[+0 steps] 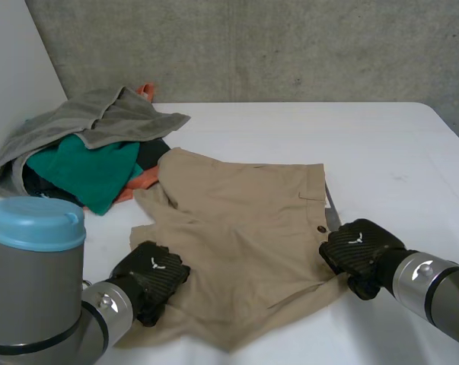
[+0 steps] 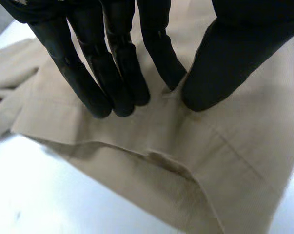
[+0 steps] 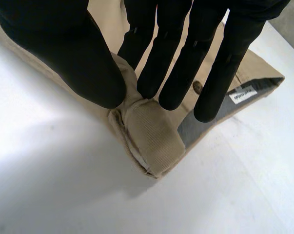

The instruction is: Fold the laundry.

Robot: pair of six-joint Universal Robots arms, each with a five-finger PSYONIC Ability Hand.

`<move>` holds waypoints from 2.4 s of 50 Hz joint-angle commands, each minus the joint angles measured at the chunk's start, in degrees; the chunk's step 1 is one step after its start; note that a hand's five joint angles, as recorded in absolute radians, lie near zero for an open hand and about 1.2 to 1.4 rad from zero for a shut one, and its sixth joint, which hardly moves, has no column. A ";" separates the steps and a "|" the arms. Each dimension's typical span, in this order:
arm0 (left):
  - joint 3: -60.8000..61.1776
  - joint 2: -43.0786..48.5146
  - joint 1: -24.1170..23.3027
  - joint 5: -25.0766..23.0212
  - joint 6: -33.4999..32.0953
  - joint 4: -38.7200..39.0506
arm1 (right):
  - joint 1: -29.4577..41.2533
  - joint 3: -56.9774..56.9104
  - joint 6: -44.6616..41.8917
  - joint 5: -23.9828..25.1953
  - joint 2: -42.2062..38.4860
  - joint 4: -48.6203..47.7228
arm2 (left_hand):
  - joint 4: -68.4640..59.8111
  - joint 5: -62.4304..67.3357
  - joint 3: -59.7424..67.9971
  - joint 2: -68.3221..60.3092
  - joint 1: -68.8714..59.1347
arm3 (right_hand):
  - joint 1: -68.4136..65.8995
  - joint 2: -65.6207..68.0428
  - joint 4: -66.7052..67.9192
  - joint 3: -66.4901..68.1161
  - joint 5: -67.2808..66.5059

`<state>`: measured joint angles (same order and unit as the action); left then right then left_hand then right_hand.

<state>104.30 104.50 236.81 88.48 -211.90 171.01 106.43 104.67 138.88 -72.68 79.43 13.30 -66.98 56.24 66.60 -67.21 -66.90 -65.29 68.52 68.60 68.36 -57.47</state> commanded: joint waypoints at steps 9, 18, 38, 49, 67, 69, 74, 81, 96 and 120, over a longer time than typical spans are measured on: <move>12.06 -13.62 -9.51 3.01 1.40 -13.76 | -6.15 7.47 -19.77 -1.06 8.64 24.39 | -13.02 13.76 13.40 -12.79 -13.10 | -14.71 11.48 11.40 11.64 -12.53; 11.10 -15.29 -10.32 4.94 4.65 -17.30 | -3.43 8.89 -22.43 -1.06 8.90 22.21 | -13.02 13.76 13.40 -12.79 -13.10 | -14.71 11.48 11.40 11.64 -12.53; -14.26 1.65 0.58 4.78 -4.12 12.21 | 1.22 -4.63 1.47 -2.02 4.00 -12.81 | -13.02 13.76 13.40 -12.79 -13.10 | -14.71 11.48 11.40 11.64 -12.53; -47.67 1.34 4.28 6.62 1.47 21.19 | 5.45 -28.35 12.89 -16.42 5.29 -43.51 | -13.02 13.76 13.40 -12.79 -13.10 | -14.71 11.48 11.40 11.64 -12.53; -29.09 -4.39 7.27 3.28 15.11 17.33 | 5.45 -33.06 17.56 -14.16 -0.41 -21.74 | -13.02 13.76 13.40 -12.79 -13.10 | -14.71 11.48 11.40 11.64 -12.53; -22.94 -4.22 6.65 1.96 15.11 18.56 | 5.28 -26.82 17.30 -13.10 -1.20 -21.48 | -13.02 13.76 13.40 -12.79 -13.10 | -14.71 11.48 11.40 11.64 -12.53; -11.51 -0.36 4.02 0.64 14.85 21.81 | 4.14 -13.72 16.25 -11.52 -3.84 -22.35 | -13.02 13.76 13.40 -12.79 -13.10 | -14.71 11.48 11.40 11.64 -12.53; -2.44 5.27 0.77 2.13 14.50 21.74 | 3.61 -1.14 10.72 -9.67 -8.41 -23.32 | -13.02 13.76 13.40 -12.79 -13.10 | -14.71 11.48 11.40 11.64 -12.53; 3.36 -4.13 -7.93 7.32 14.50 -1.37 | -2.36 0.27 -9.31 -8.88 0.81 10.84 | -13.02 13.76 13.40 -12.79 -13.10 | -14.71 11.48 11.40 11.64 -12.53; -14.38 0.78 -4.52 3.99 7.38 3.79 | -7.12 1.85 -9.60 -2.73 2.93 10.17 | 44.51 -43.77 -44.13 44.74 44.43 | -14.71 11.48 11.40 11.64 -12.53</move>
<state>96.61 101.12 228.18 97.86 -202.38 166.90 99.04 106.45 125.87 -75.89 82.76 27.12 -15.45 4.98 15.69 -15.78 -15.49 -65.29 69.37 68.78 69.01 -58.61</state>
